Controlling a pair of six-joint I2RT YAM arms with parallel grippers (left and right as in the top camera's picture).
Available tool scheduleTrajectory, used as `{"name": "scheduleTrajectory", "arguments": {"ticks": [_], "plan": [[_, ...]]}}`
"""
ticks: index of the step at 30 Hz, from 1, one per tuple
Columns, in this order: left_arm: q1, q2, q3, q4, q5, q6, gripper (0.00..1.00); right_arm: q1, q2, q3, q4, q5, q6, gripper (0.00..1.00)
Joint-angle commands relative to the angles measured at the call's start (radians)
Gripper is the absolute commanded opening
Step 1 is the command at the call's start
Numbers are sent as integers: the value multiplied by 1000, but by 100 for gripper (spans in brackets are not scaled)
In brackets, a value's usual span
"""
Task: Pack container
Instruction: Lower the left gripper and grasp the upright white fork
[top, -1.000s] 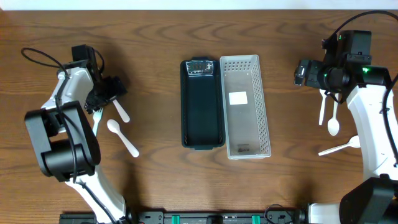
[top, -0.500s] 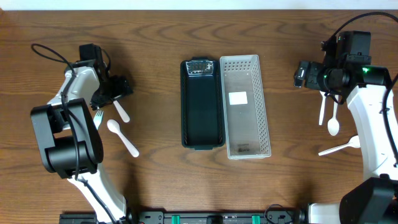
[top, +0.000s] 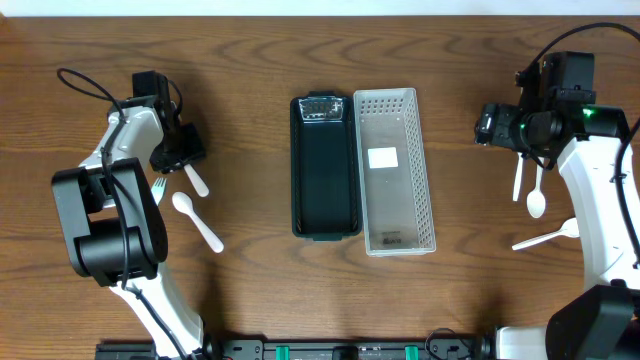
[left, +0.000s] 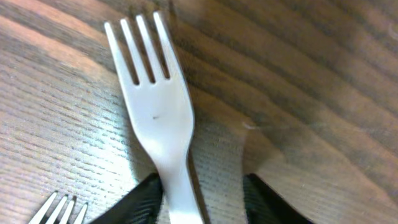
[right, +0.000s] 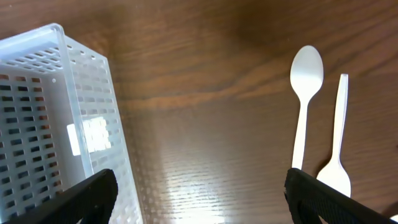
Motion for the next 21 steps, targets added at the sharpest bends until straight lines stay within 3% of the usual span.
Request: {"name": "scheduleTrajectory", "arguments": {"ticks": [1,11,21], "plan": [[2,15,-13,-16,-27,2,34,0,5,5,-5,-5,9,88],[2,15,-36,-37,-110,-2,31,0,5,5,-15,-6,10,88],[0,-8,-6,-49,-109,-2,8,0,5,5,-15,-6,10,86]]}}
